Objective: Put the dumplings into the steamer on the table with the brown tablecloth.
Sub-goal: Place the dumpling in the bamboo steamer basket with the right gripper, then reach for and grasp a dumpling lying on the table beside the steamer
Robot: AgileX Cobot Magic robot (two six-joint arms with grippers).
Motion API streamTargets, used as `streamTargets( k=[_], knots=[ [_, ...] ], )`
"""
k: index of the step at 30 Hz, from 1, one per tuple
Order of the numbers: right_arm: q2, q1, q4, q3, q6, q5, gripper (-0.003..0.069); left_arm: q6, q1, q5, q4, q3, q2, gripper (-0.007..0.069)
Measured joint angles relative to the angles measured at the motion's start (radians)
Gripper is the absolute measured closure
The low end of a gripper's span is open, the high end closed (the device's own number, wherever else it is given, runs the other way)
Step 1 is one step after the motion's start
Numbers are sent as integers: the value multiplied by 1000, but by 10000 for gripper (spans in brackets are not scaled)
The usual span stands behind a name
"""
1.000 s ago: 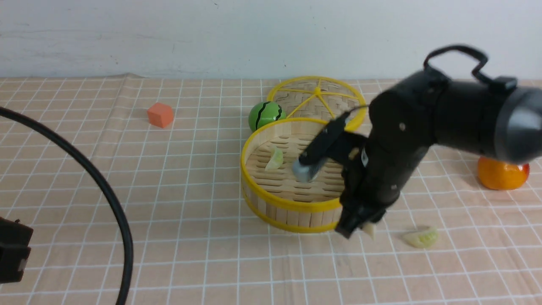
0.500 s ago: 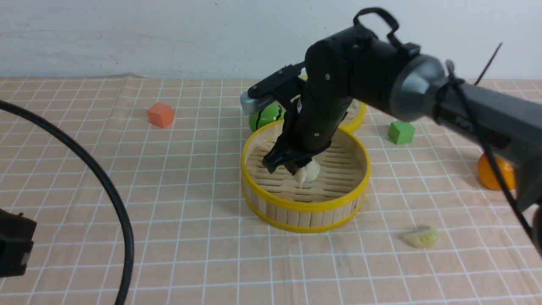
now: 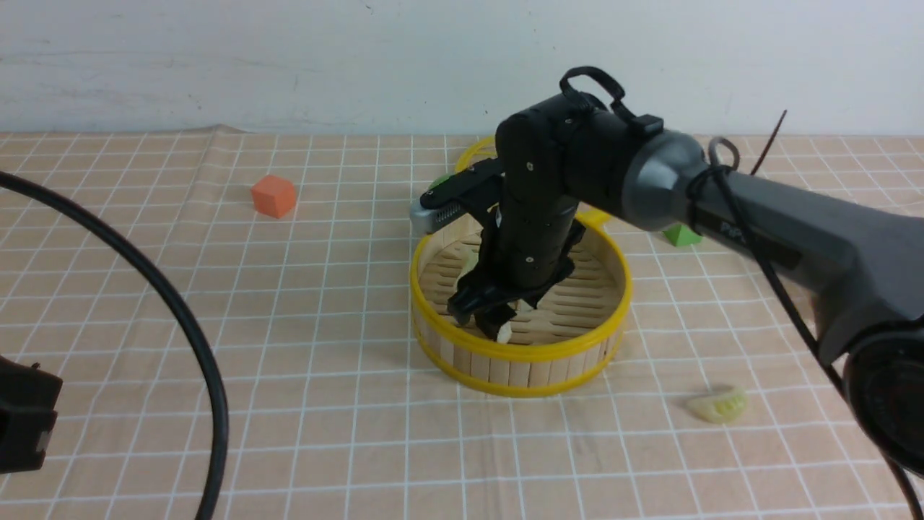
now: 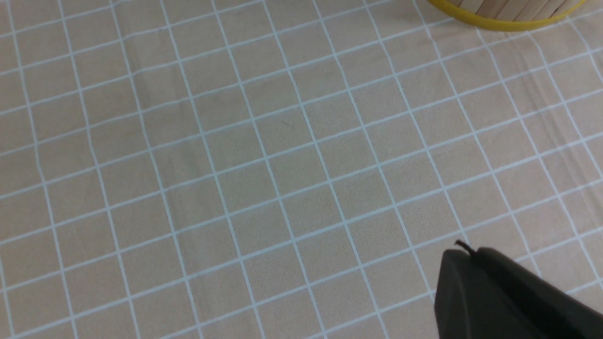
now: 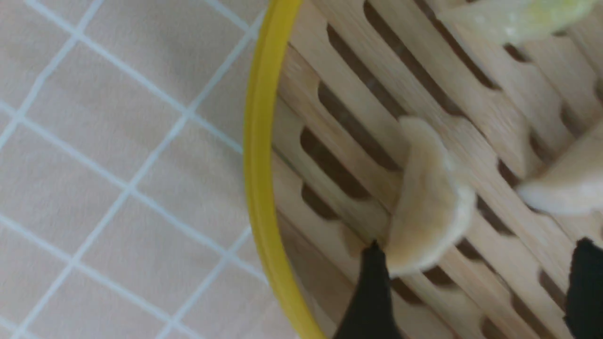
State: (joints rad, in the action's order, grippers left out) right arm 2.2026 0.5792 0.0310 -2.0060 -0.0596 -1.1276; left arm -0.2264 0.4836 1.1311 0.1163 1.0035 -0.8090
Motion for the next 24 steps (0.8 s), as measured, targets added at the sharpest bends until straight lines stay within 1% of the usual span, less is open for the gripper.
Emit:
streamTargets(
  k=[4,7,9,12,15,16,17,19,20,21,23,24],
  knots=[
    [-124,-4,60,-1,-16,-90,81,0,0,0,0,0,0,637],
    [-233,-37,83,27,-19,-95,78,0,0,2,0,0,0,636],
    [-337,-82,66,126,-14,-96,78,0,0,3,1,0,0,634],
    [-430,-136,33,267,-2,-97,81,0,0,4,0,0,0,630],
    [-539,-218,5,503,17,-91,88,0,0,4,0,0,0,628],
    [-544,-223,3,517,17,-91,89,0,0,4,0,0,0,628],
    [-580,-264,-3,640,16,-43,92,0,0,4,-1,0,0,627],
    [-590,-288,-2,721,-25,18,93,0,0,4,-3,0,0,626],
    [-590,-291,-2,728,-31,24,93,0,0,4,-4,0,0,625],
    [-589,-297,-3,758,-68,55,93,0,0,4,-5,0,0,624],
    [-572,-296,-15,799,-188,122,93,0,0,4,-8,0,0,623],
    [-566,-295,-18,801,-216,137,93,0,0,4,-8,0,0,623]
  ],
)
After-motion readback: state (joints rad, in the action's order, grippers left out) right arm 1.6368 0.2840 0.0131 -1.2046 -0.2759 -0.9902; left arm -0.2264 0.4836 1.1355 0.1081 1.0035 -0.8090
